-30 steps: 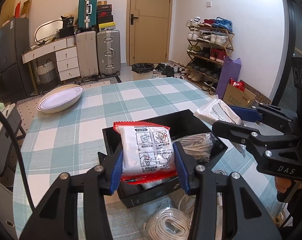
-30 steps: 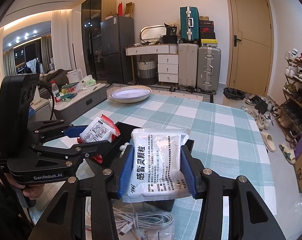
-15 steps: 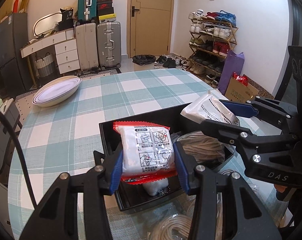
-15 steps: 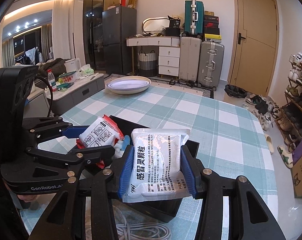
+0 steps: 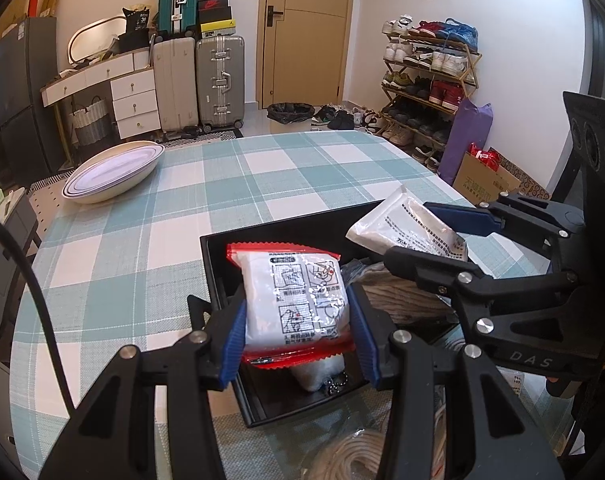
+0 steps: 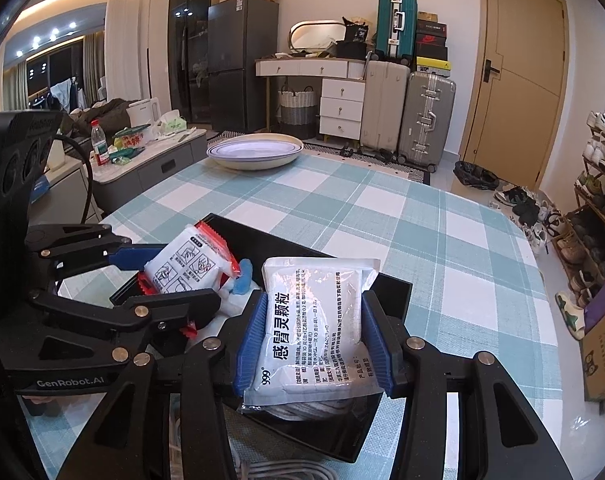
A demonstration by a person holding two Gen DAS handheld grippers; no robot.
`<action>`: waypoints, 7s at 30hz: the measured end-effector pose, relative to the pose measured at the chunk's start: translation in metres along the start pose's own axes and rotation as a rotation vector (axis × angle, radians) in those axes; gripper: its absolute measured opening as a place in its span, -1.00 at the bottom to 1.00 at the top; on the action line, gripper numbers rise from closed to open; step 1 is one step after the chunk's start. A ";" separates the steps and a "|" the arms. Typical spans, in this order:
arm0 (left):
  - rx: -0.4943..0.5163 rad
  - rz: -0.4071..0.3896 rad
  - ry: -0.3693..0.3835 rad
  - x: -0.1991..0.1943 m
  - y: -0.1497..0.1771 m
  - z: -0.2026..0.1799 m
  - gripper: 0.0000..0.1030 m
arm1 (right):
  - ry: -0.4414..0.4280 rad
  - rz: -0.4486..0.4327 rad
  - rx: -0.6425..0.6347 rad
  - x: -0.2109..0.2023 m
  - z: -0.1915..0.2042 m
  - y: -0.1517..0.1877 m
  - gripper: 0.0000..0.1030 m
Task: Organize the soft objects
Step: 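Lower the red-edged packet into the box with the left tool while the right drops the sachet in, then withdraw both open tools from the box and move over the remaining items, then grasp the bagged rope coil with the left tool while the right grasps the white sachet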
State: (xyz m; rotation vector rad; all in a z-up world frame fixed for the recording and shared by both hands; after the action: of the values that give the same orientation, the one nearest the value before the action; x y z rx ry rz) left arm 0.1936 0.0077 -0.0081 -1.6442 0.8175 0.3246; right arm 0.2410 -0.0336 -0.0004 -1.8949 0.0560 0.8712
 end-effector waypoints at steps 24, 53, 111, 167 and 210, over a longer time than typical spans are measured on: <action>0.052 -0.087 -0.013 -0.047 0.006 -0.014 1.00 | 0.005 -0.035 0.090 -0.068 -0.026 0.022 0.99; 0.066 -0.034 -0.037 -0.062 0.058 -0.028 1.00 | 0.012 0.062 0.062 -0.096 -0.029 0.089 0.99; -0.001 0.160 0.024 -0.020 0.090 -0.023 1.00 | 0.027 0.288 -0.064 -0.050 -0.008 0.138 0.99; -0.092 0.235 0.057 -0.014 0.099 0.000 1.00 | 0.009 0.303 -0.074 -0.054 -0.008 0.145 0.99; 0.073 0.211 0.111 -0.025 0.091 -0.032 -0.31 | -0.037 0.264 -0.154 -0.079 -0.004 0.142 -0.17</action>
State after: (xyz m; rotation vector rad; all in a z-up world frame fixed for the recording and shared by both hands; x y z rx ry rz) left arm 0.1083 -0.0176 -0.0521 -1.5214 1.0777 0.3488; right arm 0.1281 -0.1327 -0.0624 -2.0435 0.2265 1.1154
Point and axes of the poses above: each gripper's, at about its wrist camera, not at the fingertips, and x roughly the way its jaws point, z to its left, y to its underside, the point moved 6 cm from there along x, roughly the way its jaws point, and after that the axes turned 15 degrees about y, right-handed, at the moved point
